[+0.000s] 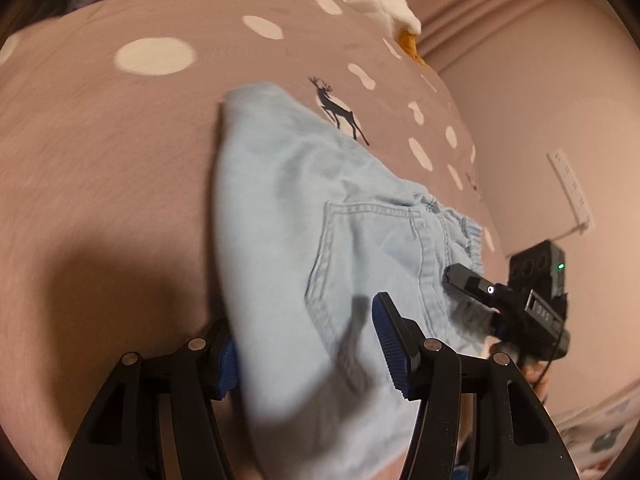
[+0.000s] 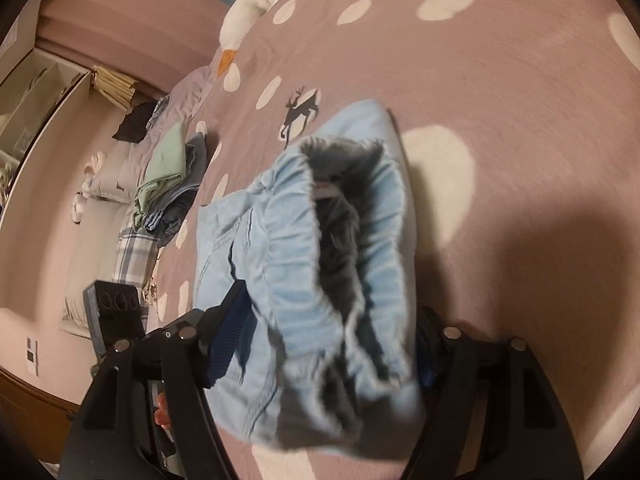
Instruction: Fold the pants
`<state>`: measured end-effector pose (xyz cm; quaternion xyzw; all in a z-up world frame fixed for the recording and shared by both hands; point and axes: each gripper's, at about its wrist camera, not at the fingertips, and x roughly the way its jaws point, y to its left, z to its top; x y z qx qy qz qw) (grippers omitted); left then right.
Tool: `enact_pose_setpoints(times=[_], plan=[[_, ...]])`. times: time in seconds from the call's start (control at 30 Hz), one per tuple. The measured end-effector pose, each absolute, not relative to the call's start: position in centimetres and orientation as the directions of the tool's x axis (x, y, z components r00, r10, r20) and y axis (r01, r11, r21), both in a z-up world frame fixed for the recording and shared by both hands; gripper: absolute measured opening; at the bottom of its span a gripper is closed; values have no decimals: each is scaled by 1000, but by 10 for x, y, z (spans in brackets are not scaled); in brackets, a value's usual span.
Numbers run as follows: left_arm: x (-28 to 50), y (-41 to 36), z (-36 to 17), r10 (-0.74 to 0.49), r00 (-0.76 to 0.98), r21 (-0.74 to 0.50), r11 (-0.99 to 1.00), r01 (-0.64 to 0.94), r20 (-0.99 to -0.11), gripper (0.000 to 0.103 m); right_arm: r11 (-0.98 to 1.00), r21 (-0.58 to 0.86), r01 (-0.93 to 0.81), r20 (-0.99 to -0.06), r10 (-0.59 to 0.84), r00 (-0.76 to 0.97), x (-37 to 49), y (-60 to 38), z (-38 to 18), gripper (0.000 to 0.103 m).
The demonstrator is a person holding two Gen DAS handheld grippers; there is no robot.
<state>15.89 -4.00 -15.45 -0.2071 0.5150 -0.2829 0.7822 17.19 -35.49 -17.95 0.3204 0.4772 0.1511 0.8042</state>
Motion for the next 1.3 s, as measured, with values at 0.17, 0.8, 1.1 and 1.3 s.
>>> enact_pose_setpoints(times=[0.17, 0.8, 1.1, 1.3], plan=[[167, -61, -153, -610, 316, -549, 792, 267, -727, 57, 750, 659, 54, -660, 543, 519, 176, -357, -185, 56], [163, -68, -153, -566, 344, -481, 822, 304, -749, 57, 779, 626, 36, -667, 511, 542, 172, -354, -183, 52], [163, -71, -153, -558, 350, -469, 827, 310, -752, 57, 788, 614, 40, -675, 499, 543, 174, -352, -183, 51], [163, -72, -154, -549, 358, -456, 832, 316, -755, 57, 792, 609, 40, -679, 494, 543, 174, -351, -183, 51]])
